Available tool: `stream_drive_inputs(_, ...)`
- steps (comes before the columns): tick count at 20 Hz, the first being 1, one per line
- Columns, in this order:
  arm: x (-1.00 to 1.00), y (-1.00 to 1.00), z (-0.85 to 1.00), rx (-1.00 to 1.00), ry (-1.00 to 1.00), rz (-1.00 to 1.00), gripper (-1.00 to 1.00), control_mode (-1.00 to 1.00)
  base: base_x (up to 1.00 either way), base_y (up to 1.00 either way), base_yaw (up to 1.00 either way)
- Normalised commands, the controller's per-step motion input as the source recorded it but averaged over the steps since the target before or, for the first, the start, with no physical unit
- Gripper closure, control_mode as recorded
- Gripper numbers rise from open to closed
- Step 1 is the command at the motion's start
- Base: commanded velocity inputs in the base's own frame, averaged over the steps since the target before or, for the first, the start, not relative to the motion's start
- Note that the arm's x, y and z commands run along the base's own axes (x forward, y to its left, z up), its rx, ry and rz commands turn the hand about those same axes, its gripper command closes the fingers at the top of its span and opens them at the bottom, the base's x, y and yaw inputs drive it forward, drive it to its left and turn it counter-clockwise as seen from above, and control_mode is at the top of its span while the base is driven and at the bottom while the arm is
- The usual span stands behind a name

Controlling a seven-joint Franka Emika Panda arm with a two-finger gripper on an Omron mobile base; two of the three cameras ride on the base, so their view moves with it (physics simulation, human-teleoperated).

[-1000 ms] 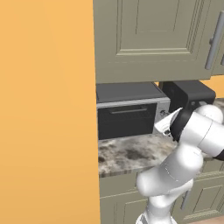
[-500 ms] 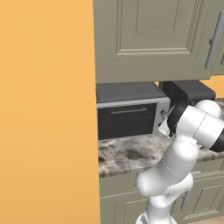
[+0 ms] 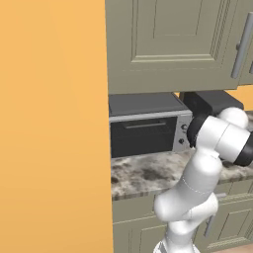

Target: Pull the toaster oven rack outwards. Pick up the baguette from the plate and place it on the toaster oven rack. Close the toaster oven door fully and set the temperature to the lowest setting.

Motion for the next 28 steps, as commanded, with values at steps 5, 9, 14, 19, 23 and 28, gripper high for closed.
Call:
stream_drive_inputs(5,0.00,0.34,0.00,-0.64,-0.40,-0.08,1.00,-1.00,0.00,0.00,0.00)
stream_drive_inputs(9,0.00,0.49,-0.04,-0.52,-0.42,-0.14,1.00,-1.00,0.00,0.00,0.00)
stream_drive_inputs(14,0.00,0.56,-0.02,-0.42,-0.48,-0.20,1.00,-1.00,0.00,0.00,0.00)
stream_drive_inputs(19,0.13,0.45,0.00,-0.39,-0.52,-0.17,1.00,-1.00,0.00,0.00,0.00)
stream_drive_inputs(23,0.42,0.25,0.00,-0.38,-0.52,-0.08,1.00,-1.00,0.00,0.00,0.00)
stream_drive_inputs(28,0.47,0.11,0.00,-0.38,-0.48,-0.06,1.00,-1.00,0.00,0.00,0.00)
